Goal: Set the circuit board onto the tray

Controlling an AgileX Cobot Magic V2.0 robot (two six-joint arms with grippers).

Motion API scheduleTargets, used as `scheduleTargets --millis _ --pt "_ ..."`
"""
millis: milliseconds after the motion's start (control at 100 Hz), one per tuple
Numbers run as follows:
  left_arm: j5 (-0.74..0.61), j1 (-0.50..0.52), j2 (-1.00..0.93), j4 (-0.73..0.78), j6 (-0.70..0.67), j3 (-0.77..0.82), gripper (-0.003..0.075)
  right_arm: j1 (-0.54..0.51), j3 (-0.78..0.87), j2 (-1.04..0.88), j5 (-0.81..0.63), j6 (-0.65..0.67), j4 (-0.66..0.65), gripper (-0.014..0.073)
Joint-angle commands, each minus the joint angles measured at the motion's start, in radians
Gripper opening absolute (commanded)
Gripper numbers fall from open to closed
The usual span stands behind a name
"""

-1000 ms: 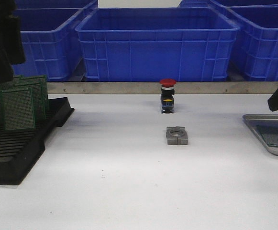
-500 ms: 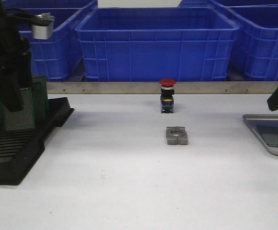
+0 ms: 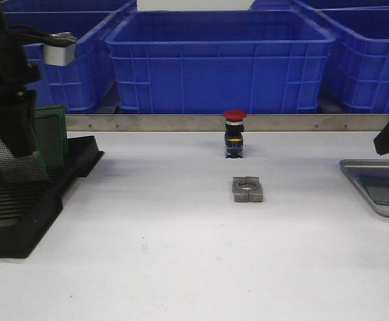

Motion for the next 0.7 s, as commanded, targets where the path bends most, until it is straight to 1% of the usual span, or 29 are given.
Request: scheduleTargets --millis 0,200,290,350,460,690 --pt "0.031 0.003 -0.049 -0.015 -0.011 -0.035 -0.0020 -0.007 -0.027 -0.046 0.034 -0.002 0.016 0.0610" --pt "0.065 -0.003 -0.049 -0.017 -0.014 -0.069 -0.0020 -0.007 -0.027 -0.046 0.070 -0.002 0.016 0.0610" --pt "0.065 -0.008 -0.051 -0.042 -0.014 -0.099 -0.0020 -0.007 -0.027 -0.055 0.105 -0.002 0.016 0.0610" --pt "0.065 -0.013 -0.053 -0.085 -0.014 -0.121 -0.0020 -0.007 -0.027 -0.065 0.138 -0.011 0.016 0.0610" --pt "0.063 -0.032 -0.057 -0.172 -0.014 -0.147 -0.0020 -0.007 -0.027 -0.103 0.224 -0.084 0.016 0.0610" --pt "0.063 -0.130 -0.086 -0.361 -0.012 -0.161 -0.0020 -0.003 -0.027 -0.215 0.412 -0.261 0.016 0.0610"
